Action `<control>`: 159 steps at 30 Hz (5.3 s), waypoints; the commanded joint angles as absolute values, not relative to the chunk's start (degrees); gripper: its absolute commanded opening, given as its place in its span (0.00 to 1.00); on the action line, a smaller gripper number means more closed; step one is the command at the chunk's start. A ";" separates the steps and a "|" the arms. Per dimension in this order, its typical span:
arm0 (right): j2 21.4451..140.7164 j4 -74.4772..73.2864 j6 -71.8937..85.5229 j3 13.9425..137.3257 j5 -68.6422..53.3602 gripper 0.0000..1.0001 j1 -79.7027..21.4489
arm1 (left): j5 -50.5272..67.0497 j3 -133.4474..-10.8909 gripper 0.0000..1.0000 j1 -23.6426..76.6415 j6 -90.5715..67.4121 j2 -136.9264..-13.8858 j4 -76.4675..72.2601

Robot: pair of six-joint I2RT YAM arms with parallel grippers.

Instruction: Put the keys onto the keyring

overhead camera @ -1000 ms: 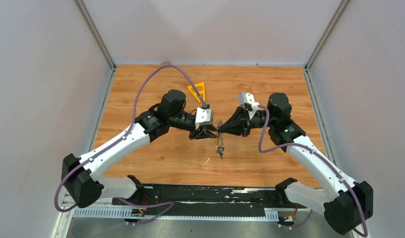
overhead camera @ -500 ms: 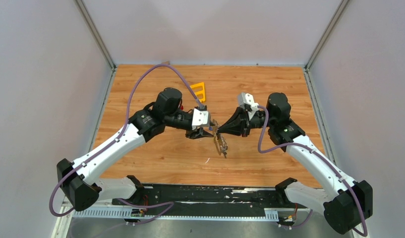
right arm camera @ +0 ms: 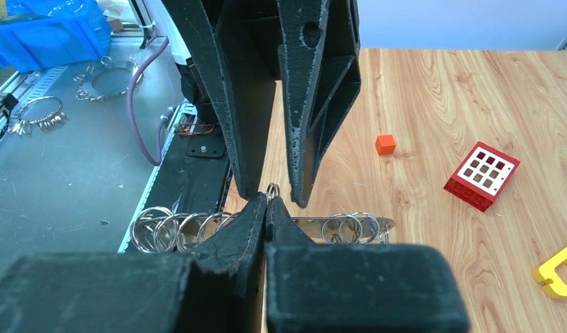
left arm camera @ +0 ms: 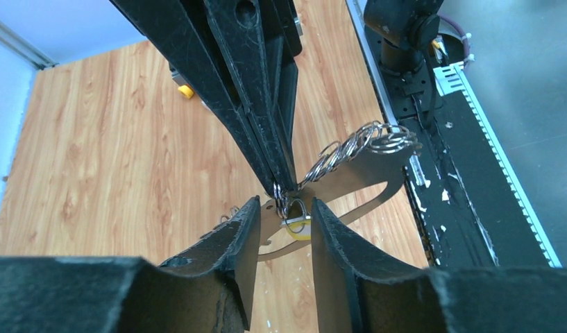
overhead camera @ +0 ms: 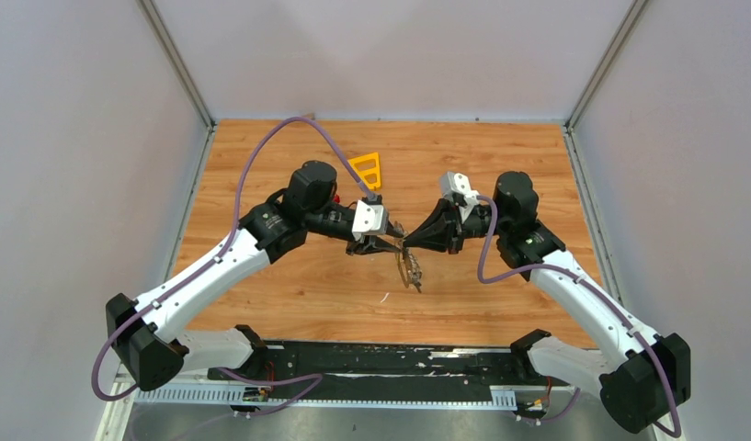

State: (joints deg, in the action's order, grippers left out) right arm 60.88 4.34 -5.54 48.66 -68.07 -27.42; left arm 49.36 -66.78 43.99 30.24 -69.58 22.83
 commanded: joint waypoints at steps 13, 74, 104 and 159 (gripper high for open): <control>60.82 5.47 -6.26 49.74 -69.52 0.00 -27.13 | 50.63 -63.97 0.32 43.95 28.41 -69.13 18.27; 63.27 5.17 -7.99 48.60 -63.82 0.47 -28.91 | 20.20 -94.97 0.00 52.93 16.91 -83.40 59.84; 65.26 10.63 -4.19 46.82 -65.66 0.30 -30.41 | 23.80 -93.46 0.00 53.17 14.09 -81.98 55.77; 61.31 6.96 -3.12 52.79 -68.69 0.00 -27.21 | 26.65 -73.95 0.56 49.09 24.06 -63.33 31.86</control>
State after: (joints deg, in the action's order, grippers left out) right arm 62.85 3.68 -6.11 48.53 -65.19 -27.99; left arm 22.31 -78.81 51.44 20.56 -67.68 45.10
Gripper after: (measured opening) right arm 0.013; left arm 0.554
